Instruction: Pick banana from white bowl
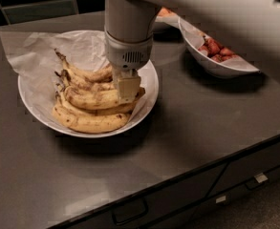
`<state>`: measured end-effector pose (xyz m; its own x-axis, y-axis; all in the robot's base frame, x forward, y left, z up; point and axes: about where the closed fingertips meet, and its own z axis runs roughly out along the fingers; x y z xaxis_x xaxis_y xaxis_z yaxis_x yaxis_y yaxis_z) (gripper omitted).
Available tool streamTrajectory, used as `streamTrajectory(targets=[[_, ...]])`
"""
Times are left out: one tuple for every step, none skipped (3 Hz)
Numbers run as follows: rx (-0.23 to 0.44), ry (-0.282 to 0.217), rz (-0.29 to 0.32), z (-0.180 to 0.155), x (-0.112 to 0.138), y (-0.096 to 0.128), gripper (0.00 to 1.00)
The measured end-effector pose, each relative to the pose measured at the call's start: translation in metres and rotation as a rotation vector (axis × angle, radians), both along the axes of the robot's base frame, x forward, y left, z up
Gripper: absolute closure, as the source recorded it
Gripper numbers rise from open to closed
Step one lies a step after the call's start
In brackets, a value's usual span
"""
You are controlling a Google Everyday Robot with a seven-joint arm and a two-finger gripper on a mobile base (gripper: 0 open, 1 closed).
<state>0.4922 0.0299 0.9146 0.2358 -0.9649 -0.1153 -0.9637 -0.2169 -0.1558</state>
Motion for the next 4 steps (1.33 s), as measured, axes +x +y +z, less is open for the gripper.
streamTrajectory(targets=[[0.066, -0.065, -0.012, 0.027, -0.002, -0.005, 1.00], [0.124, -0.123, -0.022, 0.049, -0.005, -0.011, 1.00], [0.177, -0.159, -0.023, 0.061, -0.006, -0.015, 1.00], [0.212, -0.195, -0.010, 0.075, -0.006, -0.015, 1.00]])
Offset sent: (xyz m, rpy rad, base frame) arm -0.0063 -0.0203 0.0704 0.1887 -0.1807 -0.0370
